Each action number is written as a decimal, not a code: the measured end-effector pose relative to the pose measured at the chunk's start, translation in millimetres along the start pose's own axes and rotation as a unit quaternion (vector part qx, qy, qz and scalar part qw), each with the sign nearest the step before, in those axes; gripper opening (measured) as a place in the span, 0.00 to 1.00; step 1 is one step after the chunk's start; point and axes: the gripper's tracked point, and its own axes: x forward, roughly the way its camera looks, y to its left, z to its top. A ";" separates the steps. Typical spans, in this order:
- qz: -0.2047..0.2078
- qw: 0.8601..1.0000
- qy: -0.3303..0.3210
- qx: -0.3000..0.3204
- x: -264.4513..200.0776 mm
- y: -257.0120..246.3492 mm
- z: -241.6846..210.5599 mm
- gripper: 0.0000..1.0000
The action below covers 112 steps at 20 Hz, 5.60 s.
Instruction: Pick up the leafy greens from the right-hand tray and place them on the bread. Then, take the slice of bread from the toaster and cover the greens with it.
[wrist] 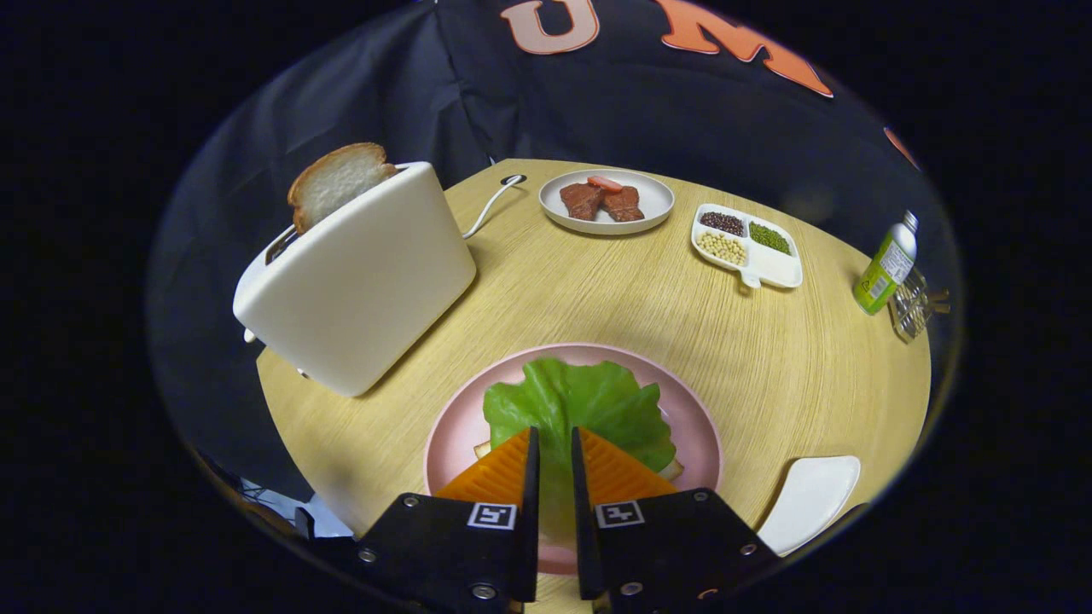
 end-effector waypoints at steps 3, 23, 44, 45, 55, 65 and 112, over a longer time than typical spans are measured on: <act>0.010 1.000 -0.013 0.007 -13.6 5.5 18.7 0.30; 0.136 0.989 -0.056 0.032 -51.3 138.2 179.1 0.98; 0.070 0.996 0.061 0.002 12.7 181.3 180.3 0.81; 0.058 0.996 0.071 -0.002 15.4 177.5 173.8 0.74; 0.057 0.997 0.059 -0.006 15.2 169.8 169.2 0.14; 0.129 0.991 -0.013 0.019 -34.3 173.4 176.1 0.11; 0.190 0.953 -0.030 0.233 -35.6 -9.9 -1.1 0.11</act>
